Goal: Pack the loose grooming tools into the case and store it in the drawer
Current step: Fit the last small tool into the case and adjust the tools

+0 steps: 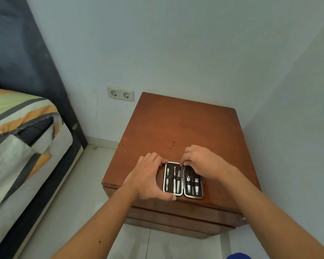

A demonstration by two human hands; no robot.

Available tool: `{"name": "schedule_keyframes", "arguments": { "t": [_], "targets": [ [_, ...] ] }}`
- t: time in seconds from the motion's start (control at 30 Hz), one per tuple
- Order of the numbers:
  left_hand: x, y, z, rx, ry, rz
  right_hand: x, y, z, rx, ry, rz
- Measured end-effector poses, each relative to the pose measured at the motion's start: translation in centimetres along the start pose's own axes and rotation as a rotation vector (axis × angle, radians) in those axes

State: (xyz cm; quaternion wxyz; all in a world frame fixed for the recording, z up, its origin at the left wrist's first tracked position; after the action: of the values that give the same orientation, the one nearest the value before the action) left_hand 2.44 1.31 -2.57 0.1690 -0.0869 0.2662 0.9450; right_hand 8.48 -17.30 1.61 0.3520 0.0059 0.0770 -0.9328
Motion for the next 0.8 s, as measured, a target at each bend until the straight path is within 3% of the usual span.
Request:
{"name": "schedule_keyframes", "arguments": {
  "t": [0.13,0.3,0.4,0.63,0.8],
  "targets": [
    [0.0,0.0,0.0,-0.002,0.001,0.000,0.3,0.6,0.5,-0.144,0.072,-0.119],
    [0.0,0.0,0.0,0.001,0.001,0.002,1.1,2.2,0.9,-0.658,0.298,-0.418],
    [0.0,-0.1,-0.1,0.000,0.000,0.003,0.9,2.2,0.8,-0.868,0.349,-0.441],
    [0.0,-0.1,-0.1,-0.001,0.004,-0.003,0.3,1.3,0.2,-1.152,0.443,-0.497],
    [0.0,-0.1,-0.1,0.003,0.006,-0.004,0.2,1.1,-1.0,-1.167,0.453,-0.548]
  ]
}}
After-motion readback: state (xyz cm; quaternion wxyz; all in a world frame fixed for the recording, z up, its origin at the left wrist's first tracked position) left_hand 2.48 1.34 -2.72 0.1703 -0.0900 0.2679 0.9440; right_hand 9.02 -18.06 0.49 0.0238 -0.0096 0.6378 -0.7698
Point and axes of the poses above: each hand's wrist, its own x-axis away from the middle knuckle, its own z-axis out of the back of the hand, y = z × x, the point moved 5 cm from there along -x, towards the middle knuckle, and after that the axes turned 12 degrees about y, right-handed, at the moved point
